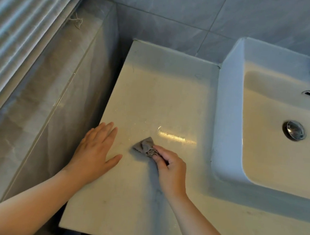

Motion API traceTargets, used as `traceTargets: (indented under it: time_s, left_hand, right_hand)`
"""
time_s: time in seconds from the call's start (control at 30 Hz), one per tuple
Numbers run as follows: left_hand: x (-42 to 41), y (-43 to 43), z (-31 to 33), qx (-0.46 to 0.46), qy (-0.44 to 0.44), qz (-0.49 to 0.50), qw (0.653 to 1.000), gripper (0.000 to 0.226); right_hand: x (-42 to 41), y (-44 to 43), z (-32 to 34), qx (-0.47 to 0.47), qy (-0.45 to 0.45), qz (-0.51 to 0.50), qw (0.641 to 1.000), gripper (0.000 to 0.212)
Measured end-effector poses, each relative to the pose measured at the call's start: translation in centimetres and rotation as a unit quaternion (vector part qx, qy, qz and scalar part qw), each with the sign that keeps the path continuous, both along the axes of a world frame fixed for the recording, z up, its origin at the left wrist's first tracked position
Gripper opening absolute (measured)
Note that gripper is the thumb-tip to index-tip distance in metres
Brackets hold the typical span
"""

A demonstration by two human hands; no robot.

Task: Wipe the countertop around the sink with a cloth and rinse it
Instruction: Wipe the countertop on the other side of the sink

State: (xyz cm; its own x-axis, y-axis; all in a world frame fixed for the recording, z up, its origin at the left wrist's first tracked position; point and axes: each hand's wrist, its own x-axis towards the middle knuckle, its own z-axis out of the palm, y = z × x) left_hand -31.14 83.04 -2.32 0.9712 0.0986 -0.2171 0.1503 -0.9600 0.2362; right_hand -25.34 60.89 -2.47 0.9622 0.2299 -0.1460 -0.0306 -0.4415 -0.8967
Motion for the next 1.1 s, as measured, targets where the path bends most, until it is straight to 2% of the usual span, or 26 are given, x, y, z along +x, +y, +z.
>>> traceTargets:
  time_s: [0.07, 0.17, 0.3, 0.47, 0.6, 0.77, 0.9, 1.1]
  left_hand:
    - [-0.9, -0.2, -0.3, -0.011, 0.01, -0.002, 1.0, 0.087]
    - [-1.9, -0.3, -1.1, -0.007, 0.027, -0.008, 1.0, 0.091]
    - [-2.2, -0.7, -1.7, -0.005, 0.034, 0.004, 0.999, 0.095]
    - [-2.1, -1.2, -1.3, -0.026, 0.032, 0.027, 0.999, 0.095]
    - [-2.2, -1.4, -1.3, -0.026, 0.029, 0.029, 0.999, 0.1]
    - [-2.0, -1.7, -1.2, -0.016, 0.03, 0.035, 0.999, 0.106]
    - [-1.9, -2.0, -1.3, -0.016, 0.036, 0.045, 0.998, 0.108]
    - [-1.8, -2.1, -1.3, -0.01, 0.048, 0.054, 0.997, 0.108]
  right_hand:
    - [0.7, -0.1, 1.1, 0.032, 0.007, -0.034, 0.999, 0.034]
    - [4.0, -0.4, 2.7, 0.05, -0.032, -0.071, 0.996, 0.029]
    - [10.0, -0.5, 3.1, -0.021, -0.097, -0.029, 0.995, 0.028]
    - [13.7, -0.8, 0.7, -0.106, -0.093, -0.025, 0.99, 0.024]
    - [12.7, 0.3, -1.1, -0.077, -0.074, 0.004, 0.994, 0.034]
    - [10.2, 2.0, -1.4, -0.03, -0.046, 0.052, 0.997, 0.035]
    - [7.9, 2.2, -1.7, -0.038, -0.073, 0.086, 0.993, 0.026]
    - [4.8, 1.6, -1.6, -0.074, -0.125, 0.146, 0.979, 0.026]
